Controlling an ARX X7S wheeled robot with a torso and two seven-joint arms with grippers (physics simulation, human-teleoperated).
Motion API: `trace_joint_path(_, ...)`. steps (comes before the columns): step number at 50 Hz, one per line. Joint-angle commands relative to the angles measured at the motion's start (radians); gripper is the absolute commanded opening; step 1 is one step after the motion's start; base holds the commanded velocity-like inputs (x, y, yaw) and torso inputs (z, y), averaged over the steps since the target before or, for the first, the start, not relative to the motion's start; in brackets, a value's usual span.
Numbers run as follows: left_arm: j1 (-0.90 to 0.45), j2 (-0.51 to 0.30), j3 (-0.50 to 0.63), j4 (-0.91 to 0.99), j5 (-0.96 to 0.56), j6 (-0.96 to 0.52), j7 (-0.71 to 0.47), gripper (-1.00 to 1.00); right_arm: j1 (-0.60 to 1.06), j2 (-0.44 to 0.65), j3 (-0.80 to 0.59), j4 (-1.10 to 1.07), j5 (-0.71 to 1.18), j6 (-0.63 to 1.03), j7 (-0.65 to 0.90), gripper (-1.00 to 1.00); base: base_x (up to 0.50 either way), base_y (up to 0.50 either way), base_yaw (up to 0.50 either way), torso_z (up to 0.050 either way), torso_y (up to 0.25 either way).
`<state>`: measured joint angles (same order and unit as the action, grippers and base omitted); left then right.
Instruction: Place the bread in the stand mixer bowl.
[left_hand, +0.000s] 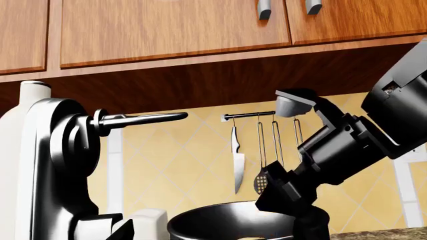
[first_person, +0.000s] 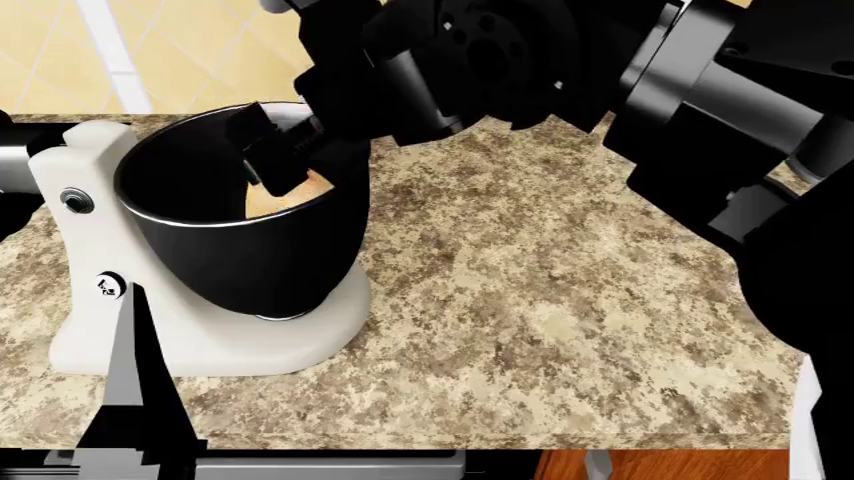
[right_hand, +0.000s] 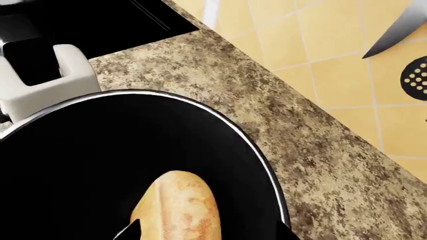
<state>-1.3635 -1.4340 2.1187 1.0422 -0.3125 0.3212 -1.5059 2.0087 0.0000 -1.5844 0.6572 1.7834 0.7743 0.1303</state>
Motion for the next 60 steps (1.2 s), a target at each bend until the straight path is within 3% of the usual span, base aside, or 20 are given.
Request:
trace_joint_path(1, -0.011, 0.000, 0.013, -0.001, 0.001, 0.002, -0.003, 1.00, 0.027, 0.000, 0.000, 0.022, 0.034, -0.035, 0.004, 1.00, 0.00, 0.00, 0.00, 0.000, 0.000)
trace_joint_path(18, -0.040, -0.003, 0.043, 0.003, 0.003, 0.000, -0.005, 1.00, 0.166, 0.000, -0.009, 0.134, 0.169, -0.156, -0.035, 1.00, 0.00, 0.00, 0.00, 0.000, 0.000)
trace_joint_path(29, -0.121, -0.012, 0.128, 0.005, 0.015, 0.011, -0.008, 1.00, 0.214, 0.000, -0.003, 0.096, 0.115, -0.297, 0.083, 1.00, 0.00, 0.00, 0.00, 0.000, 0.000)
trace_joint_path(40, -0.280, 0.022, 0.293, 0.005, 0.017, 0.013, -0.044, 1.00, 0.161, 0.197, 0.026, -0.339, 0.087, -0.396, 0.358, 1.00, 0.00, 0.00, 0.00, 0.000, 0.000)
trace_joint_path(50, -0.402, 0.032, 0.419, 0.005, 0.022, 0.026, -0.062, 1.00, 0.153, 0.242, 0.046, -0.414, 0.080, -0.416, 0.398, 1.00, 0.00, 0.00, 0.00, 0.000, 0.000)
trace_joint_path(60, -0.419, 0.034, 0.435, 0.005, 0.021, 0.026, -0.062, 1.00, 0.144, 0.275, 0.065, -0.476, 0.074, -0.433, 0.423, 1.00, 0.00, 0.00, 0.00, 0.000, 0.000)
